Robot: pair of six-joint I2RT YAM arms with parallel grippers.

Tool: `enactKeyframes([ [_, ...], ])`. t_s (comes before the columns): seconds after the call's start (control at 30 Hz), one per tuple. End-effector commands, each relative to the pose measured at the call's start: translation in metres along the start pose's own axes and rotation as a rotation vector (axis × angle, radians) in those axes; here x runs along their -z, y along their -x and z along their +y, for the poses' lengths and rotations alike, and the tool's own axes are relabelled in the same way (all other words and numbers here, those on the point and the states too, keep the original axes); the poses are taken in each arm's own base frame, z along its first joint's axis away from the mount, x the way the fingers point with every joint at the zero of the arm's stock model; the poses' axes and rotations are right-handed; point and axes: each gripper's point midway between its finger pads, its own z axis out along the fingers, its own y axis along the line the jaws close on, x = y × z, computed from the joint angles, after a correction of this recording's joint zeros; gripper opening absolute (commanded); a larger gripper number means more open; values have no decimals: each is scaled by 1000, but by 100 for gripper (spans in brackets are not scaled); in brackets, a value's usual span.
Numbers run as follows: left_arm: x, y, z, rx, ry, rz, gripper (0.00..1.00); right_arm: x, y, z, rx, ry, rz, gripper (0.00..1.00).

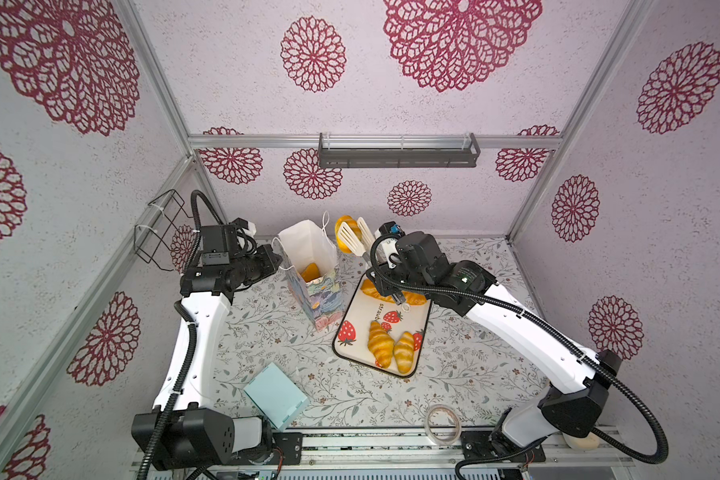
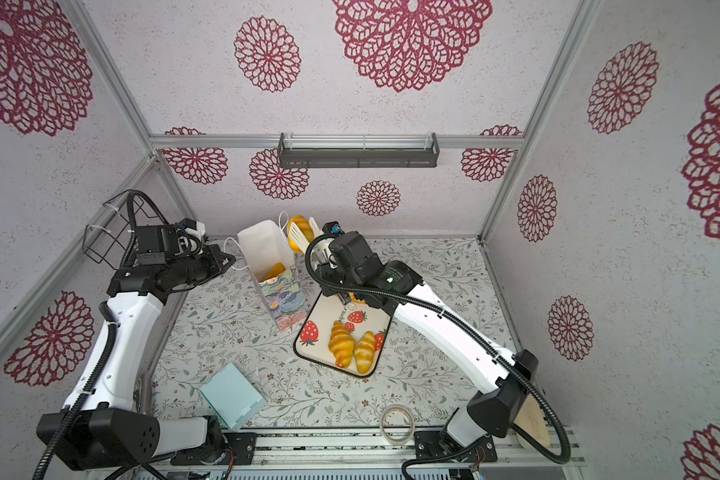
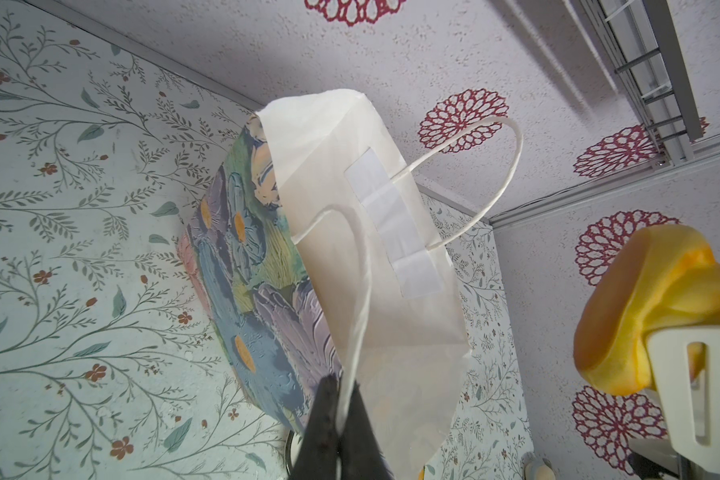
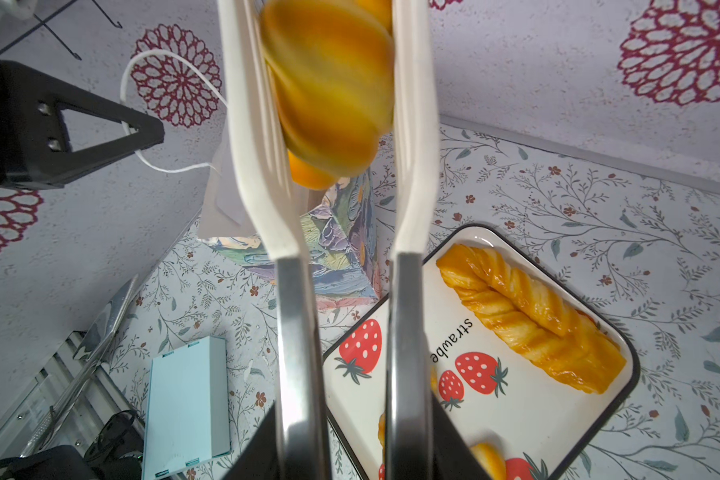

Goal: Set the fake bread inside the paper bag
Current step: 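Lift the croissant with the right tongs and carry it toward the bag, then lower the croissant into the bag opening held by the left gripper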

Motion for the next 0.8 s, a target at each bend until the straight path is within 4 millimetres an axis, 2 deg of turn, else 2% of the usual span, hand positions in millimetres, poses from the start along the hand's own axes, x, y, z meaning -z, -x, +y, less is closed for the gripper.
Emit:
enactKeyframes([
  [0.0,10,9,-4,-13,-2,-34,0,13,28,22,37,69,-91,39],
  [0.23,11,9,-5,-13,-5,-34,0,6,27,38,60,102,-78,39],
  [0.77,12,8,-4,-16,-3,-34,0,-16,13,60,83,144,-24,41],
])
